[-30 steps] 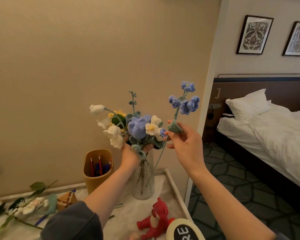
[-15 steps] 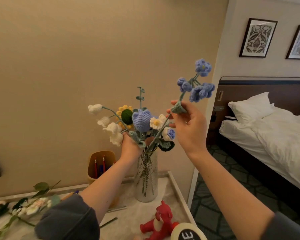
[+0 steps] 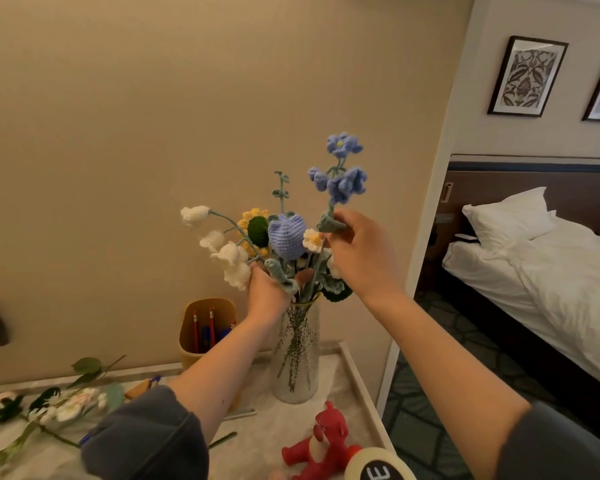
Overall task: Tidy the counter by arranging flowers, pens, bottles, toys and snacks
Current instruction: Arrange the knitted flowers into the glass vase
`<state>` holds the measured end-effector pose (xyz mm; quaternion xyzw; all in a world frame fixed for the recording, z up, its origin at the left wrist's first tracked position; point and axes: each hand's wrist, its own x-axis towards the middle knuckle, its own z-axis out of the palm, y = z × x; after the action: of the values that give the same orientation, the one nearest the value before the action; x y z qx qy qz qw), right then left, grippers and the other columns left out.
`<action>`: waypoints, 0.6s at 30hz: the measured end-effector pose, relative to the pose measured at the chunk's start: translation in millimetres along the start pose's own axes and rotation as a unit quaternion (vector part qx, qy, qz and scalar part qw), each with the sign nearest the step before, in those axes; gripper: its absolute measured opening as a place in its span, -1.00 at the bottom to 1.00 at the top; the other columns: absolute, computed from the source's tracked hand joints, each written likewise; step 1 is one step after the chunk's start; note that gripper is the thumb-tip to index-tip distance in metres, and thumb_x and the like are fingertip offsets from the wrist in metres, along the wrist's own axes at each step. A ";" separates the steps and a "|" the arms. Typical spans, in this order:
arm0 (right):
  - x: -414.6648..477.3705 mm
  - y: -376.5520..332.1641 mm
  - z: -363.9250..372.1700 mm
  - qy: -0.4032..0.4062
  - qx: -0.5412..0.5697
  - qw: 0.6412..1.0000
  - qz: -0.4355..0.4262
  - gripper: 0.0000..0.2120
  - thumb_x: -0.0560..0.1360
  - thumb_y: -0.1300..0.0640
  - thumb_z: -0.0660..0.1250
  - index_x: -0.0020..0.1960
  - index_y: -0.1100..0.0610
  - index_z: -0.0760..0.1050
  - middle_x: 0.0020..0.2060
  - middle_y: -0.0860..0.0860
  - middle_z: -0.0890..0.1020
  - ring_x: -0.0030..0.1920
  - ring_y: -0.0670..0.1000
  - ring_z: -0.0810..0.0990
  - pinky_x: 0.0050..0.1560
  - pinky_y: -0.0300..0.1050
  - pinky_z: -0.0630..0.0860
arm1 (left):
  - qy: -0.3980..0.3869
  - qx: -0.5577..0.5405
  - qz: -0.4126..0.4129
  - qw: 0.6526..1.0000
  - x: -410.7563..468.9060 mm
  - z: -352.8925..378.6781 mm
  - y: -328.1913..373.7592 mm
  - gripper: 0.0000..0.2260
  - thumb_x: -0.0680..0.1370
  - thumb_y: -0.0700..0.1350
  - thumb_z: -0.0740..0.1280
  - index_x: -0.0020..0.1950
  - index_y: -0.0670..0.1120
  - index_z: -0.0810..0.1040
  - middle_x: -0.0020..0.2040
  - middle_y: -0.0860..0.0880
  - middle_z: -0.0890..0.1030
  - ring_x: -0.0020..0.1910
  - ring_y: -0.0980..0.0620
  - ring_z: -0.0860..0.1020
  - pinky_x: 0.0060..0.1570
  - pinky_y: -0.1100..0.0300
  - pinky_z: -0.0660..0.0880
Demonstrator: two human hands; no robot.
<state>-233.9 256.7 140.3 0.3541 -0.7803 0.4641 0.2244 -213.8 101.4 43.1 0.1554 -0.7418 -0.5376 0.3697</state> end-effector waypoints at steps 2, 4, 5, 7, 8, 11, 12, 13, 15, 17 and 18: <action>-3.0 3.8 7.5 -0.021 -0.037 0.999 0.025 -0.83 0.50 0.15 0.27 0.05 -0.06 0.51 -0.09 -0.05 0.66 -0.12 0.03 0.60 -0.21 -0.01 0.54 | 0.001 -0.012 -0.004 1.000 1.2 0.9 -2.3 -0.34 0.38 -0.02 0.54 0.37 -0.16 0.34 0.25 -0.03 0.54 0.23 0.01 0.51 0.22 0.09 0.47; -6.1 8.5 13.6 -0.023 -0.036 0.998 0.046 -0.81 0.49 0.14 0.31 0.03 -0.10 0.40 0.00 -0.03 0.65 -0.05 0.03 0.60 -0.14 0.02 0.56 | 0.006 -0.022 -0.016 1.000 2.5 0.8 -5.1 -0.33 0.38 -0.03 0.55 0.37 -0.15 0.32 0.24 -0.03 0.54 0.23 0.01 0.51 0.19 0.11 0.47; -7.5 10.9 15.8 -0.019 -0.031 0.998 0.052 -0.80 0.48 0.14 0.33 0.01 -0.10 0.39 0.02 -0.01 0.63 -0.04 0.03 0.60 -0.12 0.03 0.57 | 0.010 -0.024 -0.018 1.000 2.6 1.3 -6.4 -0.33 0.37 -0.02 0.56 0.36 -0.14 0.32 0.24 -0.02 0.54 0.22 0.01 0.51 0.17 0.12 0.46; -8.8 16.7 18.9 -0.002 -0.033 0.998 0.056 -0.84 0.47 0.15 0.37 0.00 -0.05 0.47 -0.01 0.03 0.59 -0.02 0.06 0.58 -0.07 0.03 0.55 | 0.014 -0.024 -0.024 0.999 4.0 3.5 -11.3 -0.32 0.34 0.00 0.57 0.33 -0.09 0.29 0.23 0.01 0.53 0.21 0.03 0.50 0.16 0.14 0.43; -9.7 20.2 20.6 0.009 -0.050 0.997 0.049 -0.86 0.46 0.15 0.38 -0.01 -0.01 0.51 -0.03 0.05 0.57 -0.01 0.08 0.56 -0.05 0.01 0.52 | 0.013 -0.022 -0.032 0.999 4.7 4.8 -13.6 -0.29 0.33 0.01 0.58 0.33 -0.07 0.27 0.25 0.02 0.51 0.23 0.03 0.48 0.17 0.14 0.42; -17.8 28.6 28.2 0.002 -0.120 0.993 0.023 -0.89 0.43 0.16 0.38 -0.05 0.11 0.58 0.02 0.07 0.51 0.12 0.13 0.42 0.07 -0.04 0.41 | 0.016 -0.018 -0.048 0.999 7.3 5.9 -17.3 -0.22 0.33 0.01 0.57 0.41 -0.08 0.23 0.30 -0.02 0.49 0.29 -0.04 0.46 0.29 -0.04 0.43; -22.1 31.7 31.7 -0.011 -0.124 0.992 0.027 -0.88 0.42 0.17 0.39 -0.04 0.13 0.59 0.08 0.08 0.50 0.19 0.15 0.39 0.15 0.02 0.39 | 0.014 -0.014 -0.046 0.999 7.5 5.8 -17.8 -0.21 0.34 -0.01 0.57 0.44 -0.09 0.22 0.31 -0.02 0.49 0.29 -0.04 0.46 0.29 -0.07 0.43; -27.4 34.5 34.5 -0.020 -0.123 0.992 0.031 -0.85 0.41 0.18 0.40 -0.03 0.14 0.59 0.15 0.09 0.49 0.27 0.17 0.36 0.22 0.11 0.38 | 0.011 -0.013 -0.039 0.999 7.3 6.0 -17.4 -0.21 0.36 -0.03 0.55 0.47 -0.10 0.20 0.32 -0.02 0.48 0.29 -0.02 0.46 0.30 -0.06 0.44; -36.3 41.6 39.5 -0.023 -0.106 0.993 0.045 -0.76 0.39 0.22 0.42 0.06 0.16 0.58 0.29 0.11 0.44 0.42 0.21 0.26 0.35 0.23 0.28 | 0.009 -0.004 -0.032 0.999 5.5 6.6 -19.6 -0.24 0.40 -0.03 0.53 0.47 -0.10 0.19 0.30 0.02 0.49 0.25 0.07 0.48 0.24 0.10 0.47; -43.8 43.6 43.2 0.001 -0.084 0.996 0.039 -0.66 0.37 0.27 0.43 0.13 0.18 0.54 0.36 0.13 0.40 0.49 0.23 0.18 0.40 0.27 0.19 | 0.014 -0.001 -0.034 0.999 1.9 5.5 -18.3 -0.31 0.42 -0.08 0.51 0.43 -0.09 0.21 0.23 0.08 0.50 0.09 0.31 0.49 0.00 0.43 0.47; -46.4 44.7 45.6 0.020 -0.078 0.996 0.028 -0.61 0.34 0.30 0.45 0.15 0.18 0.51 0.36 0.16 0.40 0.49 0.26 0.18 0.40 0.31 0.18 | 0.013 -0.006 -0.037 0.999 0.3 5.1 -20.6 -0.35 0.43 -0.15 0.49 0.41 -0.10 0.22 0.21 0.06 0.51 0.05 0.35 0.50 -0.07 0.49 0.46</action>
<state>-238.9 246.6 62.3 0.3039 -0.8190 0.4154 0.2536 -221.0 97.1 23.7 0.1878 -0.7276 -0.5530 0.3599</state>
